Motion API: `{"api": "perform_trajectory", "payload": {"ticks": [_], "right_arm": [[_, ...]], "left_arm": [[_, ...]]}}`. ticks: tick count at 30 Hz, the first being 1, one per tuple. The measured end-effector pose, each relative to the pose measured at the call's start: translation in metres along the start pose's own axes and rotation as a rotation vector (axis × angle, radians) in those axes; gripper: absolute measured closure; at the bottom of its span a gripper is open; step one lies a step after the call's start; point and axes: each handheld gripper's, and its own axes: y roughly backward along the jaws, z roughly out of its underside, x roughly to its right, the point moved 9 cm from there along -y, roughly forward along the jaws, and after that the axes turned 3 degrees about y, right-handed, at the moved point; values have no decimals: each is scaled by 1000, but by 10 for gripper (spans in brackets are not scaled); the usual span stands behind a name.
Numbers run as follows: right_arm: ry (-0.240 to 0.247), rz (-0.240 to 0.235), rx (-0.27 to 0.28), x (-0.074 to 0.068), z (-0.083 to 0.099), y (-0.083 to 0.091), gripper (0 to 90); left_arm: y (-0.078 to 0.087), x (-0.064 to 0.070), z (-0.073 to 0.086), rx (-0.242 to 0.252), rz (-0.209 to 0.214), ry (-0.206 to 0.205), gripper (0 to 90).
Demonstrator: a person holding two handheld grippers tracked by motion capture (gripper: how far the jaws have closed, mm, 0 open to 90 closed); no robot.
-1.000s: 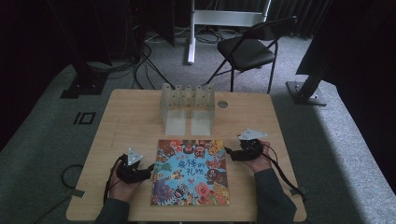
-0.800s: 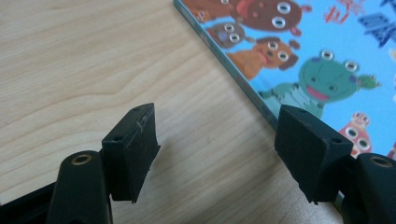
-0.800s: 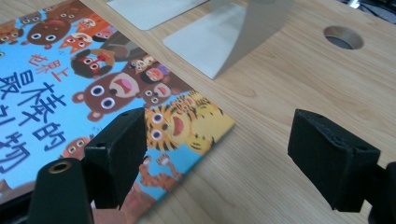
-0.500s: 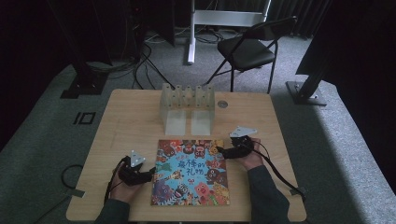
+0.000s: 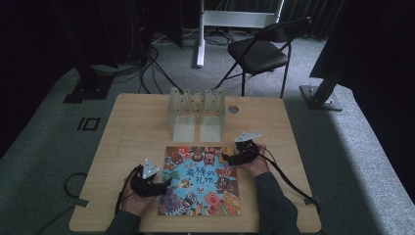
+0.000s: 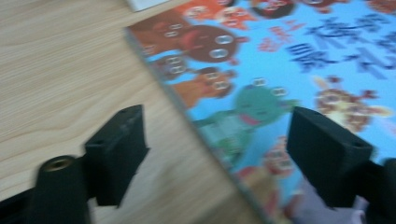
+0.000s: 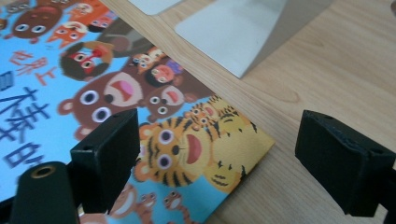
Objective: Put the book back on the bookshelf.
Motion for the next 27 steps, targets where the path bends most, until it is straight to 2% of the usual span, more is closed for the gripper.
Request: {"api": "perform_trajectory", "payload": {"ticks": [1, 3, 7, 10, 12, 15, 21, 23, 26, 27], "right_arm": [[-5, -4, -1, 1, 0, -2, 139], [-11, -11, -2, 1, 0, -5, 140], [-25, -27, -12, 2, 0, -11, 140], [-37, -29, -16, 2, 2, -14, 140], [-44, -48, -8, 0, 1, -14, 141], [-55, -59, -5, -1, 1, -16, 144], [-62, -65, -12, -1, 3, -16, 143], [-73, -72, -10, -1, 3, -16, 144], [-81, -77, -5, 0, 1, -15, 160], [-82, -77, -2, 0, 1, -15, 163]], "left_arm": [[-1, 6, -1, 1, 23, -6, 136], [-2, 17, -1, -3, 40, -36, 90], [-2, 38, 1, 0, 86, -102, 62], [-2, 51, 3, 1, 92, -146, 31], [-1, 59, 4, 6, 82, -176, 24], [-3, 70, 7, -8, 100, -211, 21], [-7, 84, 12, -25, 124, -236, 21], [-6, 86, 12, -21, 109, -259, 21], [-3, 90, 11, -8, 140, -237, 21], [-3, 92, 11, -10, 154, -241, 21]]}}
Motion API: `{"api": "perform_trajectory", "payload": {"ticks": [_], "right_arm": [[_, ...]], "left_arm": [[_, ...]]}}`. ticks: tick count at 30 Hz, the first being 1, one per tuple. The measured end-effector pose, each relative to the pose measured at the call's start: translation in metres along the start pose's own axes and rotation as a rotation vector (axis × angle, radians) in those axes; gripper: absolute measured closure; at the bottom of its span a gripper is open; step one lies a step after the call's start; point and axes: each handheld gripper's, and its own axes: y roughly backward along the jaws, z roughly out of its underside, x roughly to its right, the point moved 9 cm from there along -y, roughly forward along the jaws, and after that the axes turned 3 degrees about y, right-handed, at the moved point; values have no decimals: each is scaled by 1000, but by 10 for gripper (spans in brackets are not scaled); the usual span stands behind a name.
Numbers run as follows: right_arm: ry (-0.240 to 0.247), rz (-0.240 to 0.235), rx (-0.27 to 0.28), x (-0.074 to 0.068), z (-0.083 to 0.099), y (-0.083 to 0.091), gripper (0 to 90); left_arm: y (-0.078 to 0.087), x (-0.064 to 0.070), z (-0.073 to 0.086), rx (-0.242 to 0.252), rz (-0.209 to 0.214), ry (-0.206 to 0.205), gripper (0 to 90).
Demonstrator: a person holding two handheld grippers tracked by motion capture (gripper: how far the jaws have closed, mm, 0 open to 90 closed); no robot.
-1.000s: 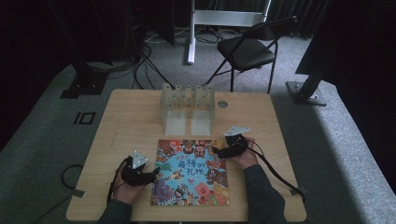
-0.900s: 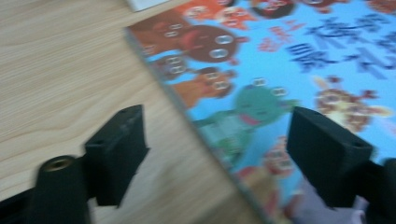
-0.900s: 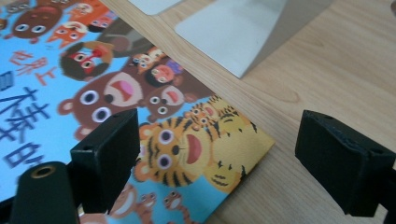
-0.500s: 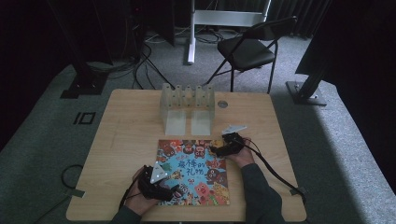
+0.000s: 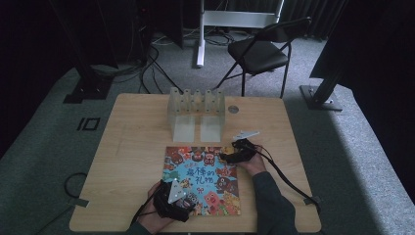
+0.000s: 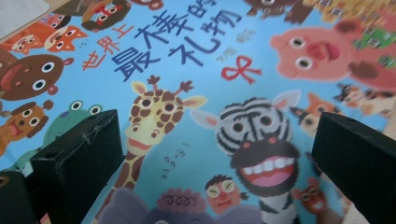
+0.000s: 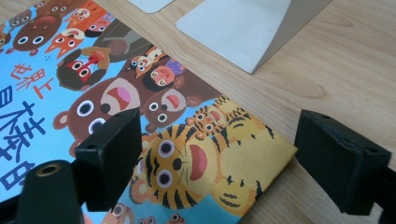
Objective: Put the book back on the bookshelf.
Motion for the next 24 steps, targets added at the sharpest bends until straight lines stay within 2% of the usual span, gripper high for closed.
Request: {"api": "perform_trajectory", "payload": {"ticks": [2, 5, 10, 14, 16, 18, 19, 21, 24], "right_arm": [[-9, -4, 12, 0, -2, 2, 164], [-16, -8, 27, 0, -5, 6, 171], [-30, -24, 46, 0, -10, 11, 171], [-35, -31, 59, 0, -13, 14, 176], [-42, -40, 74, 0, -15, 16, 178], [-46, -46, 84, 0, -17, 18, 178], [-51, -49, 91, -1, -18, 19, 182], [-54, -55, 105, -1, -21, 23, 189], [-50, -57, 112, -1, -24, 26, 200]], "left_arm": [[-2, 4, 0, -12, -17, -21, 21], [-4, 12, -1, -10, -14, -49, 21], [-6, 18, -5, 8, 2, -51, 21], [-5, 24, -8, 23, 12, -71, 21], [-4, 32, -9, 31, 29, -98, 21], [-7, 37, -8, 24, 15, -123, 21], [-9, 40, -7, 11, 28, -137, 21], [-14, 44, -7, 8, 15, -148, 21], [-17, 47, -12, 18, 20, -134, 14]]}}
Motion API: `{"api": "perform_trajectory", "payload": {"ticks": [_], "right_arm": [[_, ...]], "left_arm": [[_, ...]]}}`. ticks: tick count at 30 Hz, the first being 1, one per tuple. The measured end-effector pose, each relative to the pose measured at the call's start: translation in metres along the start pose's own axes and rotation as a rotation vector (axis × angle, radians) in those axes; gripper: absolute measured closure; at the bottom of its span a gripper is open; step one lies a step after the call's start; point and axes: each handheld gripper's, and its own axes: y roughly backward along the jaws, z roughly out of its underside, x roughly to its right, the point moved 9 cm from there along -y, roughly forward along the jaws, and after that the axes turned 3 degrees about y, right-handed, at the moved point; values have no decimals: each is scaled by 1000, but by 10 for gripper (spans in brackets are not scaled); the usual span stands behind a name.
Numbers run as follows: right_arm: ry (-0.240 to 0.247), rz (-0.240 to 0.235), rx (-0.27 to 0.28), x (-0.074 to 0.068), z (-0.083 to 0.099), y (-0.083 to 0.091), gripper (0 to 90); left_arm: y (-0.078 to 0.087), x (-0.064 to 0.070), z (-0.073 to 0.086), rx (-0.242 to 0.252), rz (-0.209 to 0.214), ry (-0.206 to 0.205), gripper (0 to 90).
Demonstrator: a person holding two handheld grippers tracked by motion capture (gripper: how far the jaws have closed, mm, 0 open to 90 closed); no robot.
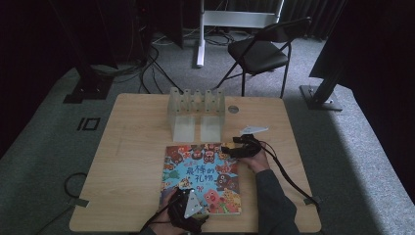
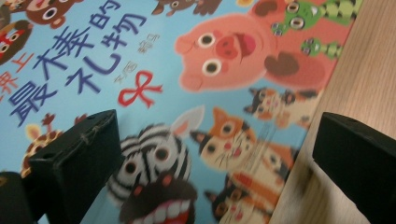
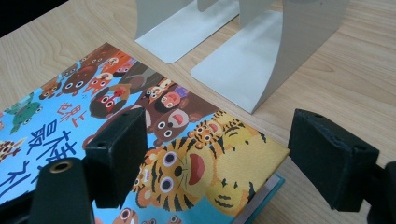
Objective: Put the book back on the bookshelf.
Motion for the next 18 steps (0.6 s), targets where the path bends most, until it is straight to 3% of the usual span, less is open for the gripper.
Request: {"api": "perform_trajectory", "payload": {"ticks": [8, 18], "right_arm": [[14, -1, 8, -3, -6, 3, 205], [14, 11, -13, -1, 0, 0, 205]], "left_arm": [[-6, 0, -9, 21, -30, -13, 12], [4, -2, -17, 66, -58, -26, 5]]}}
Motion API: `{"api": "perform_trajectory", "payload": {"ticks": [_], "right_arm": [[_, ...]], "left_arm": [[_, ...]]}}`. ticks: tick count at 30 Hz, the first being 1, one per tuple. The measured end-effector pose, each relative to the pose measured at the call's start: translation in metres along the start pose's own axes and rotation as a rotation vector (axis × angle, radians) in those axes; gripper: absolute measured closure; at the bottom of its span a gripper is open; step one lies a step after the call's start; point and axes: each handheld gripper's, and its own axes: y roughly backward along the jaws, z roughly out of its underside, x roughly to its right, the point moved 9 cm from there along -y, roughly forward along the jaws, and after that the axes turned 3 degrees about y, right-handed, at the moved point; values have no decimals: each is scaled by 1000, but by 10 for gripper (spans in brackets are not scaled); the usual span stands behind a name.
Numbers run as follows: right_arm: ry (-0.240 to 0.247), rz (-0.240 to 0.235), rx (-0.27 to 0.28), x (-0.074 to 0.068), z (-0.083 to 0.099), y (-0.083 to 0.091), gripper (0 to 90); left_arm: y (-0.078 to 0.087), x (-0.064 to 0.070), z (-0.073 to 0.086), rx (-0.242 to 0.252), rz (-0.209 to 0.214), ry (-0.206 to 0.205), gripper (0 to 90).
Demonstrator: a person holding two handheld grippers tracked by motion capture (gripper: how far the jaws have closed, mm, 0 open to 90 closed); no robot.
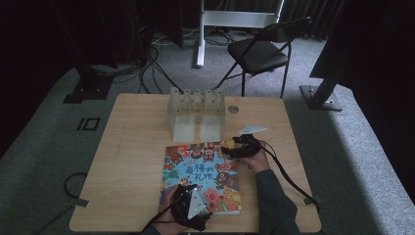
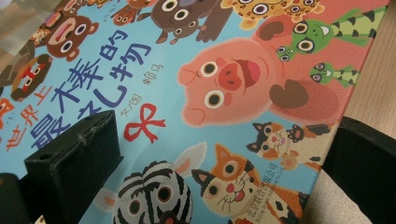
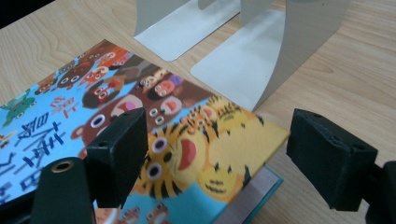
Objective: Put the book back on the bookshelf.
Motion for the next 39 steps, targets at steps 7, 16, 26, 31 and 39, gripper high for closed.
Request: {"api": "perform_trajectory", "payload": {"ticks": [7, 16, 26, 31, 39], "right_arm": [[-2, -19, -5, -5, -1, 4, 209], [-13, -59, -17, -14, -1, 8, 236], [-22, -134, -14, -30, -4, 11, 274], [2, -134, 8, -35, -10, 15, 304], [24, -145, 24, -39, -18, 21, 367]], "left_arm": [[4, -1, -4, 15, 9, 12, 6], [6, 0, -10, 32, 19, 10, 6], [8, 0, -17, 61, 36, 23, 6], [8, -1, -19, 67, 50, 38, 6], [8, -3, -17, 79, 68, 81, 11]]}}
